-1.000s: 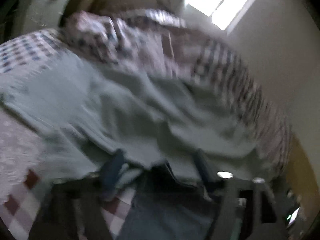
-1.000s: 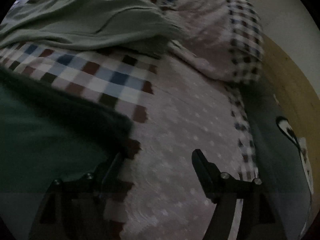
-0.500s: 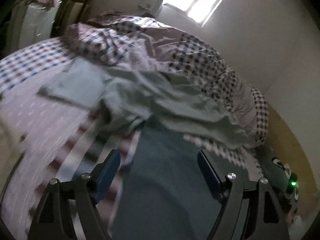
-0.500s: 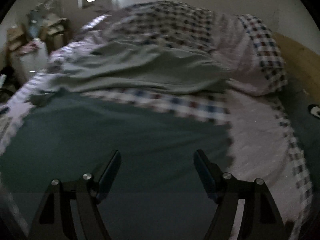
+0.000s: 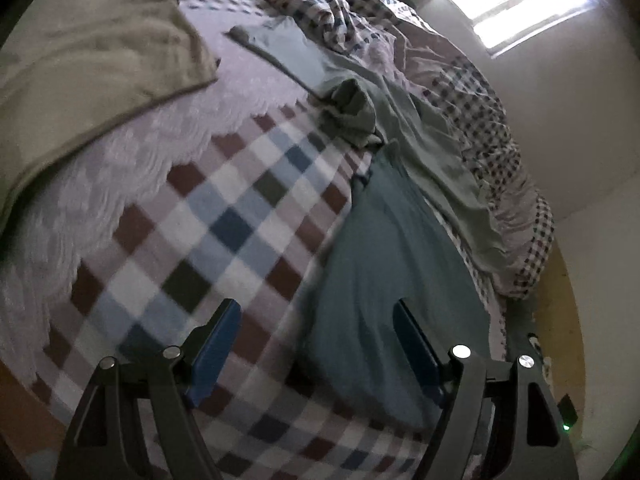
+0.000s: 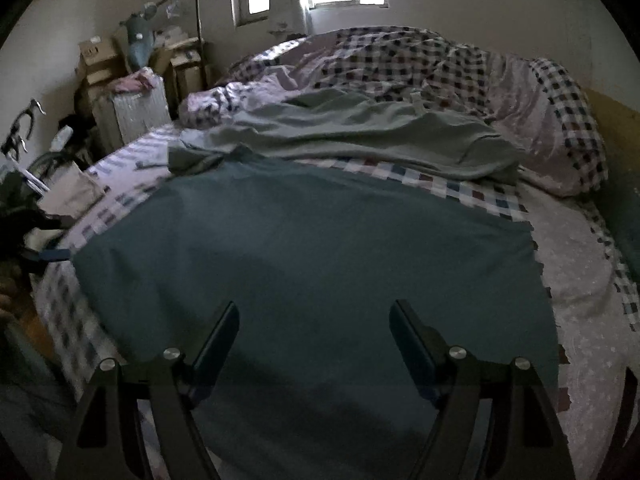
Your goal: Fold clothes
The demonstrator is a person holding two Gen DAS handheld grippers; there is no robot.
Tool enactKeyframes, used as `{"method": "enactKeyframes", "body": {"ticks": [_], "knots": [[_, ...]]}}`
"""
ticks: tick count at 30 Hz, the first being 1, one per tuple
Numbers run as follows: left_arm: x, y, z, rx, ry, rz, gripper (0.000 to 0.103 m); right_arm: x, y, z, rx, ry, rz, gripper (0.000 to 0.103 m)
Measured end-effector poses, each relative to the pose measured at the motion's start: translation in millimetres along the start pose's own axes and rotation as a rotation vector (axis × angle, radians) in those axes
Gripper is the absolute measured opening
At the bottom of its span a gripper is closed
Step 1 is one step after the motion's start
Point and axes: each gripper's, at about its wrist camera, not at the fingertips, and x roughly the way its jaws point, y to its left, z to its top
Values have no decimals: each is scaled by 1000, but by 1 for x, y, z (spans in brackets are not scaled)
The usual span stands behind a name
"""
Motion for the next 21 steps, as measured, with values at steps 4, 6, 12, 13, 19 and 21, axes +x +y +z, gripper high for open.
{"method": "enactKeyframes", "body": {"ticks": [4, 6, 12, 13, 19, 21], "knots": [[8, 6, -13, -47, 29, -17, 72, -4, 7, -1, -11, -25, -19, 81], [15, 6, -18, -66, 51, -18, 63, -8, 13, -2, -13, -40, -23, 81], [13, 6, -22, -71, 14, -24, 20, -14, 51, -10, -116, -58, -17, 81], [12, 7, -22, -77, 14, -35, 17, -13, 66, -11, -180, -66, -35, 81], [13, 10, -21, -79, 23, -75, 7, -10, 139, -29, -484, -129, -25, 81], [12, 9, -20, -72, 24, -88, 5, -8, 160, -36, -558, -150, -1, 81]]}}
